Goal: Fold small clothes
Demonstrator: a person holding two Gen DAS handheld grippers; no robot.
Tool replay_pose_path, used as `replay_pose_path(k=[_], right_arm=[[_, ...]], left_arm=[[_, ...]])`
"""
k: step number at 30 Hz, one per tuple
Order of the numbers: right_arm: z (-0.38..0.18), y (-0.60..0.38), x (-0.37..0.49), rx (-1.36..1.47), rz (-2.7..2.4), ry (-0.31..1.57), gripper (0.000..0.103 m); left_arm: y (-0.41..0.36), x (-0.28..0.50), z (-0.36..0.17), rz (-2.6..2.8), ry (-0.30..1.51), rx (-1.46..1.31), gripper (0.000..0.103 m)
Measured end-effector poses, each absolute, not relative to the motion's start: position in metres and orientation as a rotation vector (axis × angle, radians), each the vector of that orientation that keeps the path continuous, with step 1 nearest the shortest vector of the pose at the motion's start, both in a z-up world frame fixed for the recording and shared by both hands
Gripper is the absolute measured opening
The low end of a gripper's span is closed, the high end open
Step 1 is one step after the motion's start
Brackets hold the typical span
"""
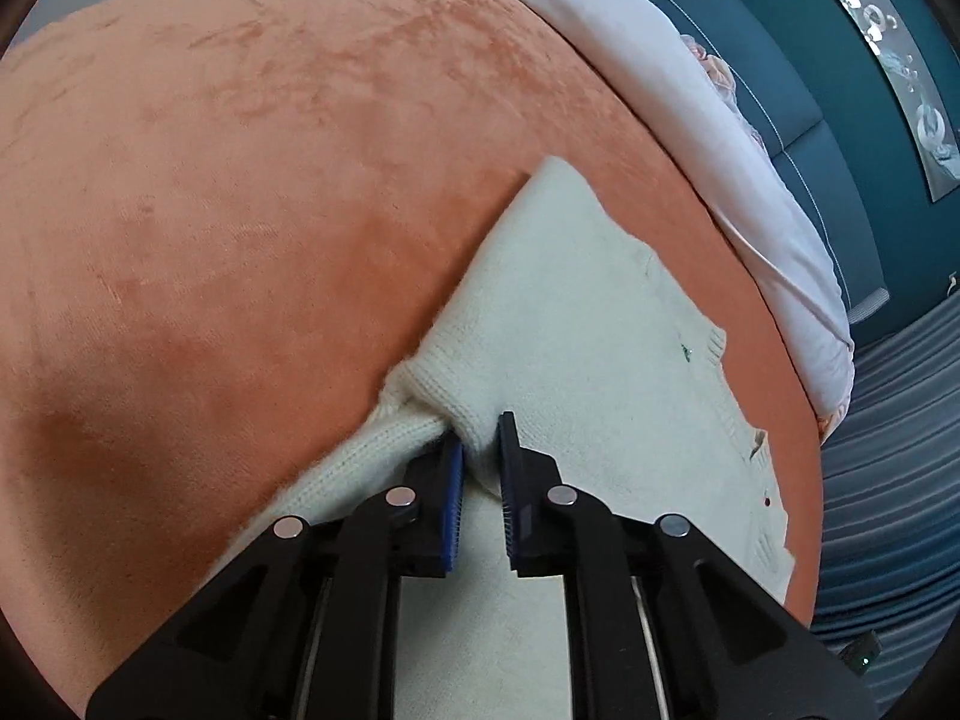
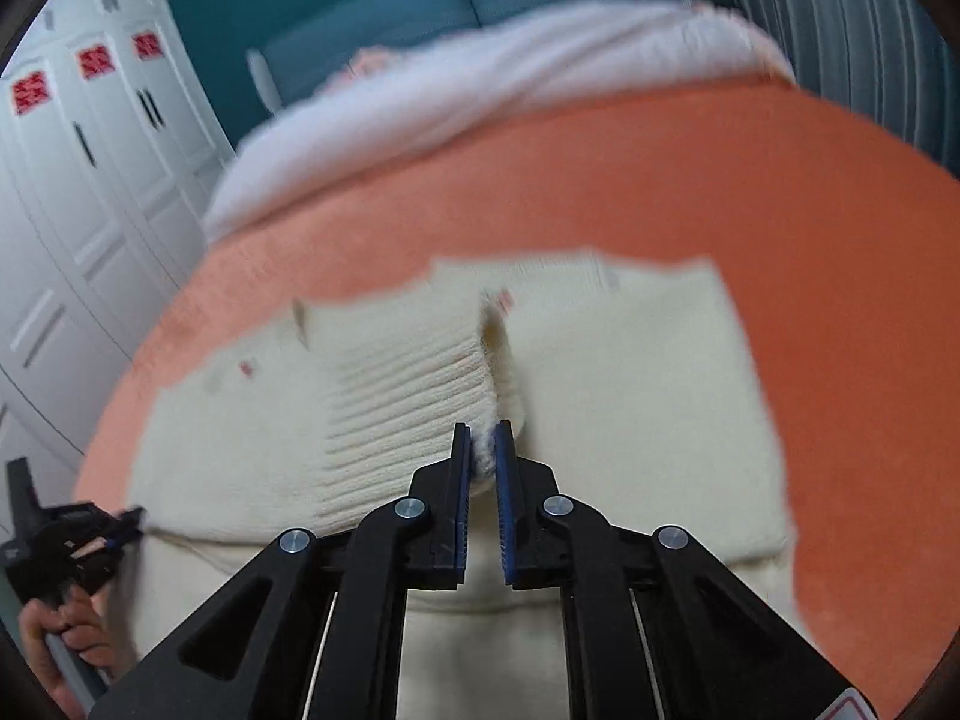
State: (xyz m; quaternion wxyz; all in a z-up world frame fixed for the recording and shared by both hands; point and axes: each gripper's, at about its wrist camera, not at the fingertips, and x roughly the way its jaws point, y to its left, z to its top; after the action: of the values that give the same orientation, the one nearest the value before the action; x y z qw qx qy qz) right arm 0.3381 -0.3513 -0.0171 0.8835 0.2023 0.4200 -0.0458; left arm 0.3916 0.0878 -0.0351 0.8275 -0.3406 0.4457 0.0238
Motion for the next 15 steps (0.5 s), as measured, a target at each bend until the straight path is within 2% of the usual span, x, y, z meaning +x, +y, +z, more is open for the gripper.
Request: replay_pose_path(k=[4,6,11,12,14,15], right_arm=[[0.011,-0.35,0.317,0.433,-0.074,0.739,0.007],[-0.011,-0.345,0.329,0.376,-0.096,0.846,0.007],[0.005,-0.351,0.315,0.385,-0.113,0.789,0.008],[0.0,-0.349,0.313,0.355,-0.149,0.821,0.008],[-0.002,-0.357,0.291,0.395,-0.159,0.849,0.007],[0.003,-0.362,0.278,0.425,-0.154,0.828,0.007]], left_arm=[[0.086,0.393,-0.035,0.042,0.944,-0.682,0.011],[0.082,0.393,-0.034,0.045,0.938,-0.647,0.012],[0.081,0.388,-0.031,0.021,0.925,-0.606,0.014],[0.084,0.383,-0.028,0.012,0.93,-0.617,0.017],[0.094,0.366,-0.019,-0.002,0.946,-0.657,0.033],[0.102,0.353,-0.013,-0.007,0.947,-0.675,0.044]])
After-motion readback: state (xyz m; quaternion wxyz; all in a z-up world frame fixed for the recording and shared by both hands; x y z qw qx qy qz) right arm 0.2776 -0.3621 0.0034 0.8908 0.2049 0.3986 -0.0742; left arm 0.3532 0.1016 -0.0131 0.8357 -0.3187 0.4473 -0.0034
